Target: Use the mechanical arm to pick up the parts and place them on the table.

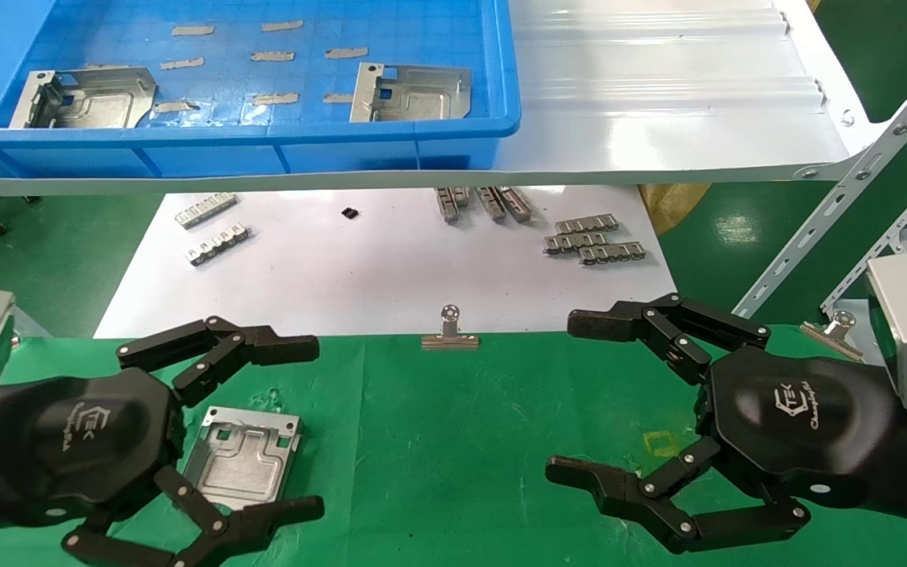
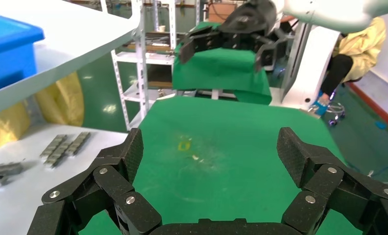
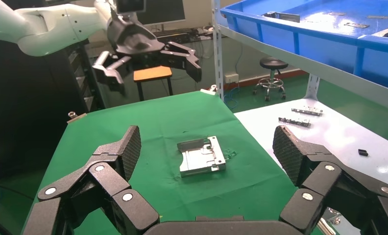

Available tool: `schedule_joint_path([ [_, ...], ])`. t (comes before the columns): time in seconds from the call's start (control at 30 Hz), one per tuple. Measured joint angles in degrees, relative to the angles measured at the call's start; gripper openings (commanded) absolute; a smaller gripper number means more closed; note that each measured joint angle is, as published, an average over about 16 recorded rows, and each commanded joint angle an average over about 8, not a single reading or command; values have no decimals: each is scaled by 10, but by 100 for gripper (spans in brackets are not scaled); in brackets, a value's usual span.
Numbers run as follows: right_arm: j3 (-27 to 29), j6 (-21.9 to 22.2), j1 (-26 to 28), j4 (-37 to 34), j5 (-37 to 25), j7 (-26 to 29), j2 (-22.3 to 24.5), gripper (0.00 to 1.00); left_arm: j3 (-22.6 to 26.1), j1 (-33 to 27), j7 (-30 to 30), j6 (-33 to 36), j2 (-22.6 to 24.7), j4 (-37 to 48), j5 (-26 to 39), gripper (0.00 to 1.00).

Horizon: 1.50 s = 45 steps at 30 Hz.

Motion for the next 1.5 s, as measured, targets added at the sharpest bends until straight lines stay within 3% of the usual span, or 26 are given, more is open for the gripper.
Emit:
schedule_joint_path([
  [0.37, 0, 0, 0, 0, 0, 0, 0, 100, -27, 15, -34, -3, -3, -43, -3, 100],
  [1.5, 0, 0, 0, 0, 0, 0, 0, 100, -22, 12, -29, -3, -3, -34, -2, 100],
])
